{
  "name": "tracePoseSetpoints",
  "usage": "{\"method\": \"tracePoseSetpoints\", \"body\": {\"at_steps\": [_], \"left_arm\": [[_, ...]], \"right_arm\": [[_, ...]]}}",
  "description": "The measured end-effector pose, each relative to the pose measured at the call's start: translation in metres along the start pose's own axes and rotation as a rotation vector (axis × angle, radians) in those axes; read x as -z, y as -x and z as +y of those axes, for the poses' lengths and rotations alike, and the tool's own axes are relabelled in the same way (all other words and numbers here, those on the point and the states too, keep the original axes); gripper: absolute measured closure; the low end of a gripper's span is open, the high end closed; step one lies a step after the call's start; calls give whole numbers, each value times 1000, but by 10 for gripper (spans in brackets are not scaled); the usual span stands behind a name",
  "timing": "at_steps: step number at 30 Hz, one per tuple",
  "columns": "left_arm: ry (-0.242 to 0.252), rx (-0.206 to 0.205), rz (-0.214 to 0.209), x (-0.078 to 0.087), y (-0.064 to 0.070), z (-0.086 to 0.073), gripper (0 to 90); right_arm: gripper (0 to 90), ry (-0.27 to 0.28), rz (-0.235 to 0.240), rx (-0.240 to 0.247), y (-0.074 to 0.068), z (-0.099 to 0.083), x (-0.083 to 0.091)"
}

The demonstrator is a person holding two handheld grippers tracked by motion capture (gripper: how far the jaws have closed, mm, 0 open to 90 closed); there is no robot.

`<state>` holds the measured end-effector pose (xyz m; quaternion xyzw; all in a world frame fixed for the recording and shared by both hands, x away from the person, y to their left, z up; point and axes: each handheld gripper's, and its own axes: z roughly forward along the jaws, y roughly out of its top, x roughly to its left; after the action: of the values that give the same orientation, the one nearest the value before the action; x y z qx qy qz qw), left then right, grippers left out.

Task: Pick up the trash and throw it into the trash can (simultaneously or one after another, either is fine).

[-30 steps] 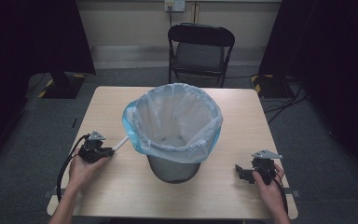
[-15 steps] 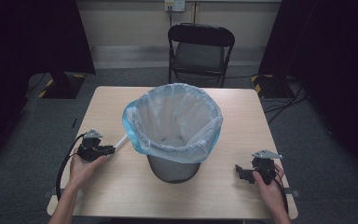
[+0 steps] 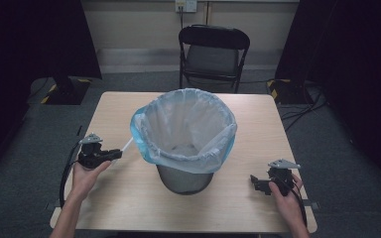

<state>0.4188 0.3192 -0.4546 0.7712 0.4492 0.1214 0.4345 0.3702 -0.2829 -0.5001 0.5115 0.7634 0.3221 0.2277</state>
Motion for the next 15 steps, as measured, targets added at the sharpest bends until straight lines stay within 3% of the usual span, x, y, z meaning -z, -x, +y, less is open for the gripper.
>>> {"method": "tracePoseSetpoints", "body": {"at_steps": [2,5,11,15], "left_arm": [[8,-1,3,2,-1,1,801],[58,25,-16,9,-3,4,801],[88,31,-11,16,-5,5,801],[146,33,-47,26,-1,12,801]], "right_arm": [[77,0,0,0,0,0,0],[77,0,0,0,0,0,0],[77,0,0,0,0,0,0],[77,0,0,0,0,0,0]]}}
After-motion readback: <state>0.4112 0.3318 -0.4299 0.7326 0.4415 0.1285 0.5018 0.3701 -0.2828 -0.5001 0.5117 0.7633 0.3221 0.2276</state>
